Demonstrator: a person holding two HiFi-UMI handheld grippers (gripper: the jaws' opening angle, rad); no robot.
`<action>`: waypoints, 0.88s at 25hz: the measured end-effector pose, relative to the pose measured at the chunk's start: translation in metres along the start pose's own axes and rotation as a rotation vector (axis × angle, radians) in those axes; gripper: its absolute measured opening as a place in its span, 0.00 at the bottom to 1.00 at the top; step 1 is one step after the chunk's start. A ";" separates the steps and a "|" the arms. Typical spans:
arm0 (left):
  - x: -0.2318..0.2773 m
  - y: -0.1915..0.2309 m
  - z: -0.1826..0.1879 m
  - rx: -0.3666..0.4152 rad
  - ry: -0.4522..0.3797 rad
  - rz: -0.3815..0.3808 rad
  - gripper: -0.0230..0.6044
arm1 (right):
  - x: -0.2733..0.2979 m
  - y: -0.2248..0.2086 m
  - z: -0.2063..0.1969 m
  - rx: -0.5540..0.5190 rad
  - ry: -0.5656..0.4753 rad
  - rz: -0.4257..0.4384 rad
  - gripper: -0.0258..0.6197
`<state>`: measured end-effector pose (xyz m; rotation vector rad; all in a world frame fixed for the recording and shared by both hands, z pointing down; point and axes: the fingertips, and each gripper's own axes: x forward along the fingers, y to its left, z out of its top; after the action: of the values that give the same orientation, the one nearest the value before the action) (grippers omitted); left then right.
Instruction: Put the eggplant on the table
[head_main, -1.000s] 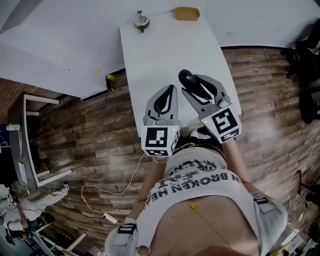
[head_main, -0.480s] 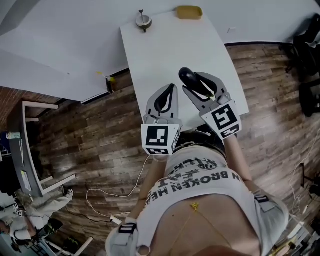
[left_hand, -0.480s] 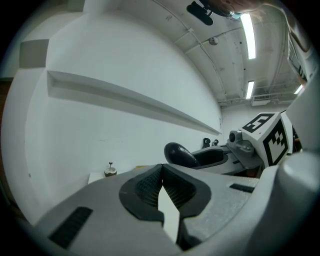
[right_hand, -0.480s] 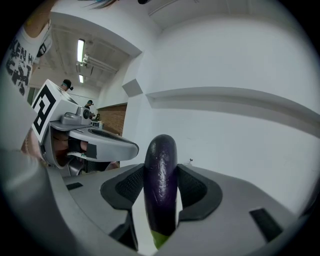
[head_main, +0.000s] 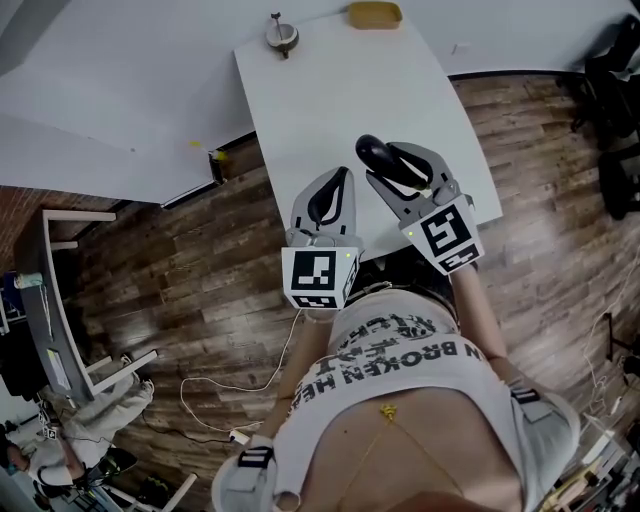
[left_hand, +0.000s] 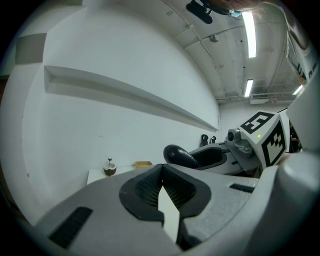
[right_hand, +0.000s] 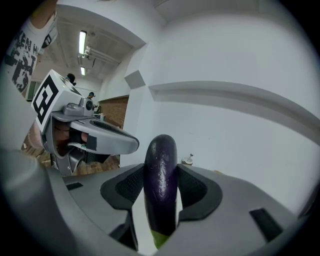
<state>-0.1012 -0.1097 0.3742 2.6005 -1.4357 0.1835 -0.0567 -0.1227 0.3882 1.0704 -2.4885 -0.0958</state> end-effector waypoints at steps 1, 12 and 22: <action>0.002 -0.003 0.001 0.002 -0.001 0.002 0.05 | -0.002 -0.004 -0.001 -0.004 0.000 0.002 0.36; 0.043 -0.016 0.019 -0.012 -0.021 0.068 0.05 | -0.003 -0.049 -0.005 -0.034 -0.005 0.068 0.36; 0.061 -0.026 0.020 -0.009 -0.009 0.111 0.05 | -0.003 -0.067 -0.017 -0.029 -0.011 0.118 0.36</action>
<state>-0.0459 -0.1510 0.3637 2.5194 -1.5814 0.1794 -0.0028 -0.1653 0.3869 0.9115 -2.5454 -0.1020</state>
